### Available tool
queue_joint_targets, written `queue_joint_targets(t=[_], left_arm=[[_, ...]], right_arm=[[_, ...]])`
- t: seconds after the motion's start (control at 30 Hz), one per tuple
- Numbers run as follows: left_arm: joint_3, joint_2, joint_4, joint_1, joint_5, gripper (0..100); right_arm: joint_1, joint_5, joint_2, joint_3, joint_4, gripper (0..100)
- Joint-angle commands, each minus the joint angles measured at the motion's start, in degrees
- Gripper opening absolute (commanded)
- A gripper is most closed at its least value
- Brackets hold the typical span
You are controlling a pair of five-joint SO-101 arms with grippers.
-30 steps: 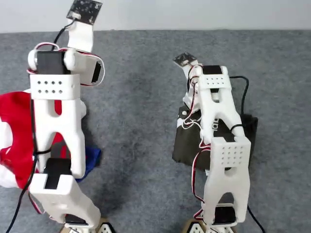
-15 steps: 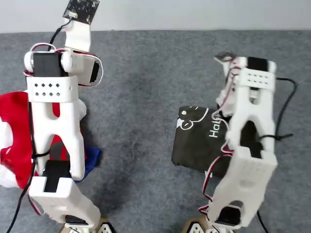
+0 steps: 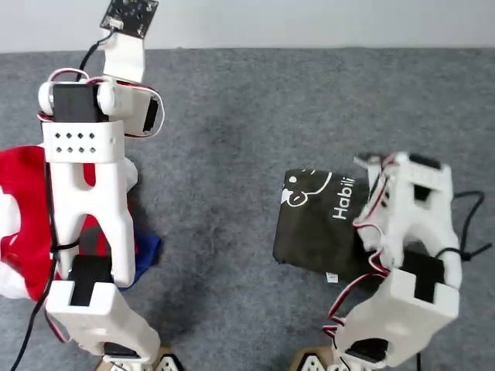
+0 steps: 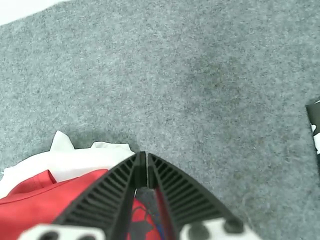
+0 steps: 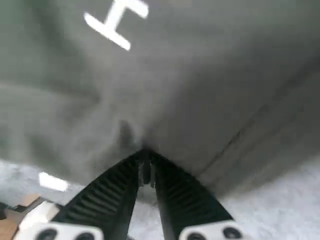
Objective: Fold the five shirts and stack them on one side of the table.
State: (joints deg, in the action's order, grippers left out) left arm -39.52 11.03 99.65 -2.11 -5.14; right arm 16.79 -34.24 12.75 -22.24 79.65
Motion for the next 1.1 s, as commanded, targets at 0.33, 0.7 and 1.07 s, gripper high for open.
queue_joint_targets(t=[0.33, 0.7, 1.07], left_arm=[[-0.57, -3.43, 0.97, 0.26, -0.26, 1], [-0.57, -3.43, 0.97, 0.26, -0.26, 1], [-0.57, -3.43, 0.97, 0.35, -0.26, 1]], right_arm=[[3.03, -1.93, -13.32, 8.44, 5.14, 0.9], [2.15, -1.93, -7.60, 16.09, -13.67, 1.0], [0.48, 2.20, 2.95, 22.59, -9.71, 0.9]])
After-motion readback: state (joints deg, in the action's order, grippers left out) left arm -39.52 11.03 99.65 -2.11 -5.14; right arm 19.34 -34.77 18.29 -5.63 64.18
